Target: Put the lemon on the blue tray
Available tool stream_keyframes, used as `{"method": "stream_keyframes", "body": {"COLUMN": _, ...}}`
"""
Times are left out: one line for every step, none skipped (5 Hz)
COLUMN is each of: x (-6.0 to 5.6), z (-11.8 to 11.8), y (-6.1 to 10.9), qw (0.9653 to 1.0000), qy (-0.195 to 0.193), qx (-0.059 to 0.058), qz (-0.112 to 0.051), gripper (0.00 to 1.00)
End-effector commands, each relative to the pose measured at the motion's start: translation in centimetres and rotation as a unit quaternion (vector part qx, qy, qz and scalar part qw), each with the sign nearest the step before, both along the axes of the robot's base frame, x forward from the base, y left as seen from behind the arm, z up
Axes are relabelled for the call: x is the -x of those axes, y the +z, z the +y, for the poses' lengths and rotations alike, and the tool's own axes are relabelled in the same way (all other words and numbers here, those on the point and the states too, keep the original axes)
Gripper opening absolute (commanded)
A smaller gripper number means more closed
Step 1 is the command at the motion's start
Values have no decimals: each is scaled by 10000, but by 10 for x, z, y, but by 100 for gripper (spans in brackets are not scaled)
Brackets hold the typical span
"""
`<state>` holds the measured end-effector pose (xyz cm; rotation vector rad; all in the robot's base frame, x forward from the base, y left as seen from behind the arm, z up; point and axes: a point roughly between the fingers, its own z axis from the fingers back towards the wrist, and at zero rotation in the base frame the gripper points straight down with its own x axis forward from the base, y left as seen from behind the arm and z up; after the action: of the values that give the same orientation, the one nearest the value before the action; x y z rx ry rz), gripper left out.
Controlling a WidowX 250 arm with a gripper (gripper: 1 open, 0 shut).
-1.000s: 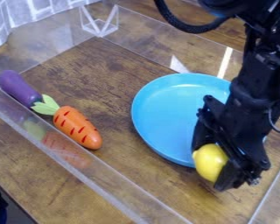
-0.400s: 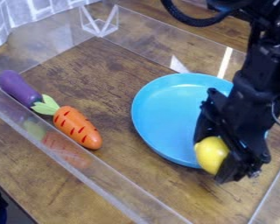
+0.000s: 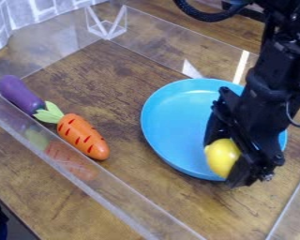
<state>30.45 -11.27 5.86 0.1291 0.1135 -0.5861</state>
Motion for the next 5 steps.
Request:
{"method": "stream_keyframes", "body": {"x": -13, "z": 2, "y": 24, "qw": 9993, "qy": 19, "qx": 102, "qz": -373, "gripper": 0}}
{"method": "stream_keyframes", "body": {"x": -13, "z": 4, "y": 24, "qw": 9994, "qy": 9, "qx": 53, "qz": -353, "gripper": 0}}
{"method": "stream_keyframes", "body": {"x": -14, "z": 6, "y": 22, "qw": 9995, "qy": 12, "qx": 5, "qz": -326, "gripper": 0}}
{"method": "stream_keyframes", "body": {"x": -15, "z": 8, "y": 20, "qw": 9995, "qy": 18, "qx": -41, "qz": -298, "gripper": 0}}
{"method": "stream_keyframes", "body": {"x": -16, "z": 11, "y": 19, "qw": 9996, "qy": 25, "qx": -91, "qz": -269, "gripper": 0}}
